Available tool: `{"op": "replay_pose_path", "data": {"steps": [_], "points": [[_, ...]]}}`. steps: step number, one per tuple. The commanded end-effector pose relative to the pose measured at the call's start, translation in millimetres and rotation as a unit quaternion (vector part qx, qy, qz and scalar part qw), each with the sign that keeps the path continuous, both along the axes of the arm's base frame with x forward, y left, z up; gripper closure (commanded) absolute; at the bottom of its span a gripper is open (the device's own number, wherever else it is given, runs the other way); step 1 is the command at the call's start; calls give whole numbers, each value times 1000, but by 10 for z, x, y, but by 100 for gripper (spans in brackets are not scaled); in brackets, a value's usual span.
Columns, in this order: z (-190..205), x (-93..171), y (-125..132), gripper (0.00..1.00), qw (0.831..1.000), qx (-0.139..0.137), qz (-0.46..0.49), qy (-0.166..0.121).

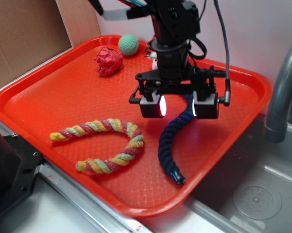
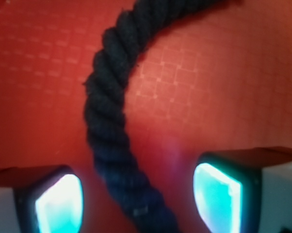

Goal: Grab the blue rope.

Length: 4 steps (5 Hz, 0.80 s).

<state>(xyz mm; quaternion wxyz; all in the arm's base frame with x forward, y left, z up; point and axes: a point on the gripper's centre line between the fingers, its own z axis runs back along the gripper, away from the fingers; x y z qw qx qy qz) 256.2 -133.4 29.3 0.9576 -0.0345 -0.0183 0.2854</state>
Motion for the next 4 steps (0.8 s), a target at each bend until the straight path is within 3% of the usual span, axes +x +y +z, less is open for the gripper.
{"op": "replay_pose_path", "data": {"steps": [1,3,4], "points": [[45,146,-8,100,1000,-6,6,-16],[55,112,17,100,1000,-9,-4,-11],[355,53,57,100,996,6,-87,-7]]}}
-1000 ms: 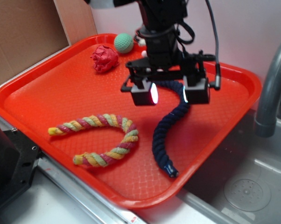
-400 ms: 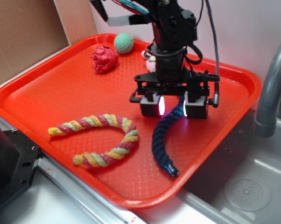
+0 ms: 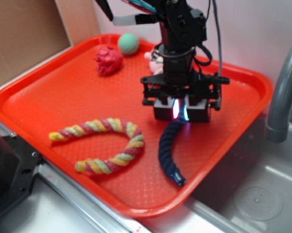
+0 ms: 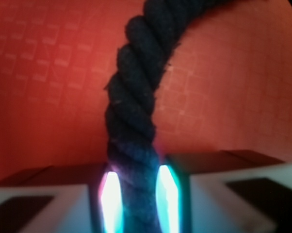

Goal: Grab the blue rope.

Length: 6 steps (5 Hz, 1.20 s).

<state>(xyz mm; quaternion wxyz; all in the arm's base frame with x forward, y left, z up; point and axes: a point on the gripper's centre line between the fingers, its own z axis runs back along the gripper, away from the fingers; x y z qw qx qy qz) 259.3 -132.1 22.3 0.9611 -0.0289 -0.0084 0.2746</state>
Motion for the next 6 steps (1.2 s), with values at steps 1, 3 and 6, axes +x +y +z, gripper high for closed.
{"op": "replay_pose_path", "data": {"steps": [1,3,6], "points": [[751,-49,158,100,989,12,-144,-28],[1373,-339,587,100,969,17,-241,-44],[1708,-828,1107,100,978,34,-184,-91]]}}
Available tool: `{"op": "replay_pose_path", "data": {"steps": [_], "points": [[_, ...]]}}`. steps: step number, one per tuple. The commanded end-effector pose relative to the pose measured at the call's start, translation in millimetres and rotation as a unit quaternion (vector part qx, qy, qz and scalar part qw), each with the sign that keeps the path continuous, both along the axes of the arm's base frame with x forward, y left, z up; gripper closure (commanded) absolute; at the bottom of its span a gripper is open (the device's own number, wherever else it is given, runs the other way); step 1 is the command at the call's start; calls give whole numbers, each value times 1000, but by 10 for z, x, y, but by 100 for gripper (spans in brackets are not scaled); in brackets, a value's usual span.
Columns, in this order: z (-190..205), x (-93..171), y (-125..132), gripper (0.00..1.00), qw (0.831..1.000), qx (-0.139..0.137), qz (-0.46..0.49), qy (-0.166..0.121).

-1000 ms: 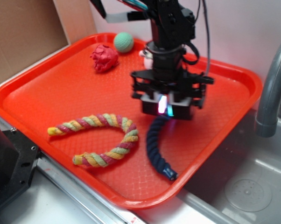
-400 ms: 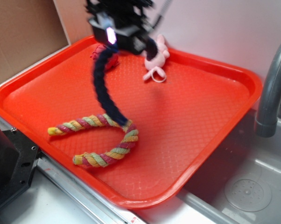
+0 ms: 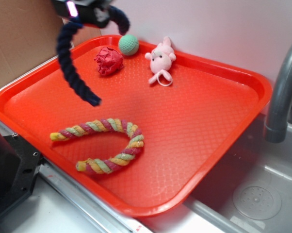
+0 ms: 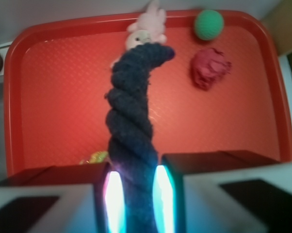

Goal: Grab the blue rope.

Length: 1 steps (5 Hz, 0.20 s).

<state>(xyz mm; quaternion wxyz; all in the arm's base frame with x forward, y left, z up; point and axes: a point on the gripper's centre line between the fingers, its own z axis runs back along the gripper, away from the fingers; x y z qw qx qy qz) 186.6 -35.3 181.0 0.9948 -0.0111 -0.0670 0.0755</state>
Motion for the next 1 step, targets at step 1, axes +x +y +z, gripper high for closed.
{"op": "replay_pose_path", "data": {"steps": [1], "points": [[104,-72,144,100,1000,3,22,-18]]}}
